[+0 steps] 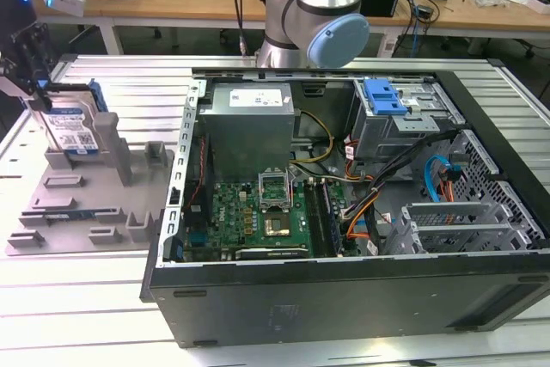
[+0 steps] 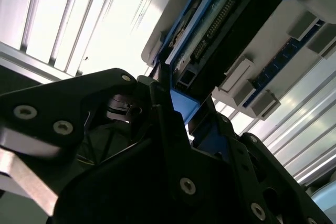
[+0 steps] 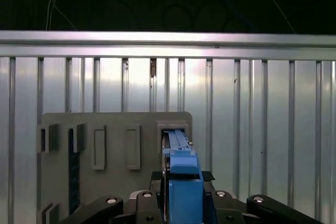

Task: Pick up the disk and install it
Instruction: 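Pick up the disk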

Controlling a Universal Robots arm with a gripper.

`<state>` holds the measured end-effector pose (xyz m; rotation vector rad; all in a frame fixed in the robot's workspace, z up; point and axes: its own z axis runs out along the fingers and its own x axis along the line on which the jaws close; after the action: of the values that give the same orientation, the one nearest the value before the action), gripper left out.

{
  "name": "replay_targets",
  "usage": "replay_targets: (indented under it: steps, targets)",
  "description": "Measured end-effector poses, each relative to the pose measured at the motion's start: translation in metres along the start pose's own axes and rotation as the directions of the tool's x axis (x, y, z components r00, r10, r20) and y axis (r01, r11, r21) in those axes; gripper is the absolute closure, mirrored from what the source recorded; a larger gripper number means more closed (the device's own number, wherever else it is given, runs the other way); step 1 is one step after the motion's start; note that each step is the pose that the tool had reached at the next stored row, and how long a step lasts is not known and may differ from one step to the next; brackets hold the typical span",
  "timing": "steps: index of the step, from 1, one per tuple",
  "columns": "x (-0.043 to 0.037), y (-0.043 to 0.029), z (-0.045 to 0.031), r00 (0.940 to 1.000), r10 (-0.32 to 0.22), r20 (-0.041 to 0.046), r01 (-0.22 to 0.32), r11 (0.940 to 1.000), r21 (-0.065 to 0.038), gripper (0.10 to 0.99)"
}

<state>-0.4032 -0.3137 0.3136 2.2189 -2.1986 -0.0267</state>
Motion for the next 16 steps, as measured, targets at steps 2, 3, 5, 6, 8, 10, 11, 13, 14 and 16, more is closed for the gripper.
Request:
replay_targets:
  steps: [2,3,5,6,8,10,11,13,14,16]
  targets:
    - [0.0,0.0001,-0.0033,1.0,0.003,0.0001,-0.003,1.0,0.0,0.718]
    - [0.0,0.0001,-0.0057,1.0,0.005,0.0002,-0.005,1.0,0.0,0.718]
    - [0.0,0.0003,-0.01,1.0,0.009,0.0002,-0.009,1.0,0.0,0.718]
    - [0.0,0.0003,-0.0115,0.9999,0.01,0.0003,-0.01,0.9999,0.0,0.718]
    - [0.0,0.0003,-0.0145,0.9999,0.013,0.0003,-0.013,0.9999,0.0,0.718]
    - [0.0,0.0005,-0.0193,0.9999,0.016,0.0004,-0.016,0.9999,0.0,0.718]
    - [0.0,0.0005,-0.0209,0.9999,0.017,0.0005,-0.017,0.9999,0.0,0.718]
    - [0.0,0.0006,-0.0248,0.9998,0.017,0.0004,-0.017,0.9998,0.0,0.718]
    - [0.0,0.0007,-0.0271,0.9998,0.018,0.0005,-0.018,0.9998,0.0,0.718]
    - [0.0,0.0008,-0.0319,0.9998,0.018,0.0005,-0.018,0.9998,0.0,0.718]
